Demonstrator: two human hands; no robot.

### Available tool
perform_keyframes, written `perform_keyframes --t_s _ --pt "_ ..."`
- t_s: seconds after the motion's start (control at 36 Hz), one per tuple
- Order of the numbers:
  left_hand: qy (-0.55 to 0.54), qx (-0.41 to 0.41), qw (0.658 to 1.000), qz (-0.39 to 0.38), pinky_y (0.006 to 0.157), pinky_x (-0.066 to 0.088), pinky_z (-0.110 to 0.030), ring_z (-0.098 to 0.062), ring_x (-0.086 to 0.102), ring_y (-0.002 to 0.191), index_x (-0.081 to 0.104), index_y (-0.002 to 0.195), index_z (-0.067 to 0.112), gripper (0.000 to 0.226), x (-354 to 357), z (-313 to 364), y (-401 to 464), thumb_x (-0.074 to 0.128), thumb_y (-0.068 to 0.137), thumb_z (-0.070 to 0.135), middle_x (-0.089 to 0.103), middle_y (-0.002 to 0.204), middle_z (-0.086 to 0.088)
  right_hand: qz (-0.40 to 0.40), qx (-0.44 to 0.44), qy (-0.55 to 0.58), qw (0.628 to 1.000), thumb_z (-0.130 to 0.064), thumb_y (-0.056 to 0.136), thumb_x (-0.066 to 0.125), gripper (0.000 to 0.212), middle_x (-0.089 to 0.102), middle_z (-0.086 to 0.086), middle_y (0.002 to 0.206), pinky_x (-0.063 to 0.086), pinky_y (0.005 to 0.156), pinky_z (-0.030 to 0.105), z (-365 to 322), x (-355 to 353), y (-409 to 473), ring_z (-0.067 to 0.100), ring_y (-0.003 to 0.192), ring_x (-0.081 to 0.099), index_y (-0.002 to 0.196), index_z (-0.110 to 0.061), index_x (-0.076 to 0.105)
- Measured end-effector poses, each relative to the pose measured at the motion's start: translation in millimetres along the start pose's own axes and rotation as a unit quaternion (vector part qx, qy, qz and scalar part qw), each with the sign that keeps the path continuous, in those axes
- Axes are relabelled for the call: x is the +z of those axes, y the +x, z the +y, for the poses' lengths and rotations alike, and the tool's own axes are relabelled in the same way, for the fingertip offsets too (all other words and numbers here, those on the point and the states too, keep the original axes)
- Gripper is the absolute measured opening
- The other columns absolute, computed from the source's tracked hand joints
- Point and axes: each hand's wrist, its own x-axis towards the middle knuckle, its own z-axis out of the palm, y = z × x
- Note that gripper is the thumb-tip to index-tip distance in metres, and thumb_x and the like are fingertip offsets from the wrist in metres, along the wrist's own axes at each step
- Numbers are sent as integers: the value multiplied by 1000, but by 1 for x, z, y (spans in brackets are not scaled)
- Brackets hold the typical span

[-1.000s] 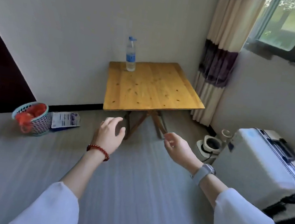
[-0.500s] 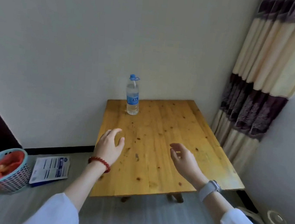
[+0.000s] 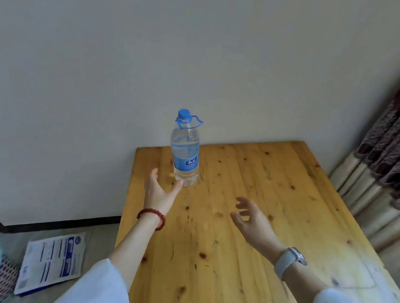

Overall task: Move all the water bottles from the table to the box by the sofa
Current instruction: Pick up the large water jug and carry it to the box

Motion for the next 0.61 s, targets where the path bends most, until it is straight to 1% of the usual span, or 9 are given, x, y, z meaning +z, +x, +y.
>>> perform_keyframes --t_s 0.11,0.22,0.25,0.31,0.36,0.42,0.47,0.56,0.61 --pt "-25 -3 999 -21 112 27 -44 -23 21 140 6 145 27 99 25 -16 88 72 72 41 13 155 -4 -12 -12 -12 1000 -31 87 58 63 43 3 140 36 98 26 -1 24 94 18 127 43 140 -19 27" --pt "-35 70 995 -67 105 27 -30 -12 27 134 -2 144 30 112 48 -24 142 79 68 30 16 153 3 -32 -5 50 998 -31 80 68 83 31 1 148 34 109 34 -2 57 161 18 134 34 144 -22 17" --pt "-38 93 992 -74 106 29 -30 -9 30 131 0 143 32 114 54 -26 154 82 64 31 21 151 4 -40 1 75 996 -30 78 70 88 29 1 149 34 109 36 -2 65 174 18 135 33 145 -23 13" --pt "-44 128 989 -65 106 38 -40 -11 39 128 12 138 38 112 63 -32 174 84 53 37 34 143 4 -67 12 114 991 -27 75 74 100 25 2 151 32 110 35 0 79 196 18 137 29 146 -23 4" --pt "-55 142 987 -52 98 47 -43 -12 47 122 23 133 32 102 70 -36 190 84 51 37 44 133 3 -95 22 131 987 -25 73 76 109 20 3 153 29 110 33 5 92 214 18 140 24 146 -23 -4" --pt "-57 164 984 -33 92 51 -36 -10 52 114 32 128 24 92 73 -35 199 86 53 31 50 124 3 -106 33 140 984 -26 70 78 114 15 2 155 26 112 36 8 100 227 18 142 20 146 -24 -8" --pt "-54 181 982 -15 85 51 -26 -7 56 107 39 120 25 83 73 -33 202 85 52 33 55 117 5 -111 29 157 981 -25 70 78 115 15 -1 155 26 112 34 6 105 235 16 142 20 146 -24 -7" --pt "-52 168 984 -15 80 50 -20 -3 60 100 49 112 26 74 70 -34 193 79 48 49 62 108 7 -127 0 193 973 -17 69 80 109 31 -11 140 31 102 16 -3 110 230 4 129 33 146 -22 2" --pt "-69 147 986 -21 75 51 -19 0 63 91 57 104 27 63 67 -35 180 74 49 53 67 98 11 -131 -14 198 971 -21 63 84 108 40 -11 136 39 102 20 -2 114 218 2 122 43 141 -27 11"
